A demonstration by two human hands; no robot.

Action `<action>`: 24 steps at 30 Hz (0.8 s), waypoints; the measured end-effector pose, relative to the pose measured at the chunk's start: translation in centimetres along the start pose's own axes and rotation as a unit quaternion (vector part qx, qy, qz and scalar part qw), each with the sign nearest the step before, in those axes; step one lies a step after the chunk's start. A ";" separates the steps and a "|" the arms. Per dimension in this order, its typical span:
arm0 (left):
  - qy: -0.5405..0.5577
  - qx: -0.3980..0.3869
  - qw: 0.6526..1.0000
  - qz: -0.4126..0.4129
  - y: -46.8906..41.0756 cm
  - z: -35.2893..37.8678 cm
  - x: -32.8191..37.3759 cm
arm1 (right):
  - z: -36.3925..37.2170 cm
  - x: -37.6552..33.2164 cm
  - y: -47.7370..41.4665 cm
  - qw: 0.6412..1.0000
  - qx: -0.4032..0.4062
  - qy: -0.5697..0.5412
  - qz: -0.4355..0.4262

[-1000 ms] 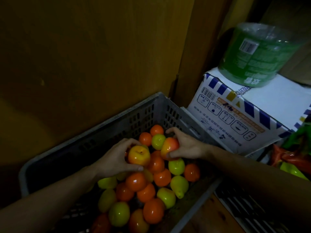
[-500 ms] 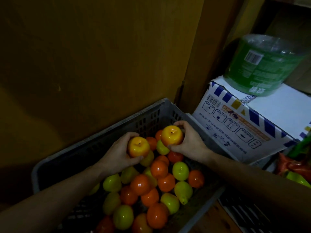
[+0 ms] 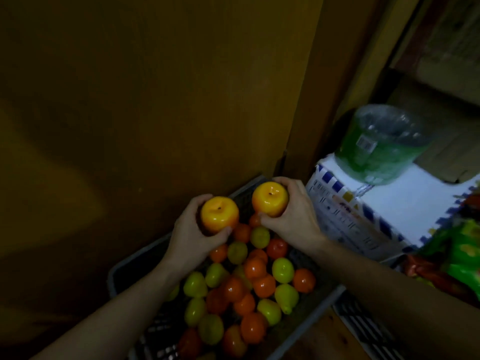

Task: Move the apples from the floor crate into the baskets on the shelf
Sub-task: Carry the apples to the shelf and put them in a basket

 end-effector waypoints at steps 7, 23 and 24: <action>0.009 0.053 0.998 -0.025 1.4 -8.0 22.5 | -17.5 -16.0 -0.9 1.000 0.011 -0.008 0.016; -0.019 0.158 0.987 0.039 5.0 -19.1 66.7 | -50.4 -44.0 -0.3 0.992 0.090 -0.083 0.032; -0.022 0.160 0.986 0.042 5.1 -19.2 68.0 | -51.8 -44.6 -0.3 0.991 0.089 -0.095 0.027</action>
Point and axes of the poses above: each hand's wrist, its own y-axis away from the middle knuckle, its own z-axis out of the palm, x = y × z, the point moved 3 cm from there along -y, towards the middle knuckle, and after that the axes turned 9 degrees about y, right-handed, at the moved point
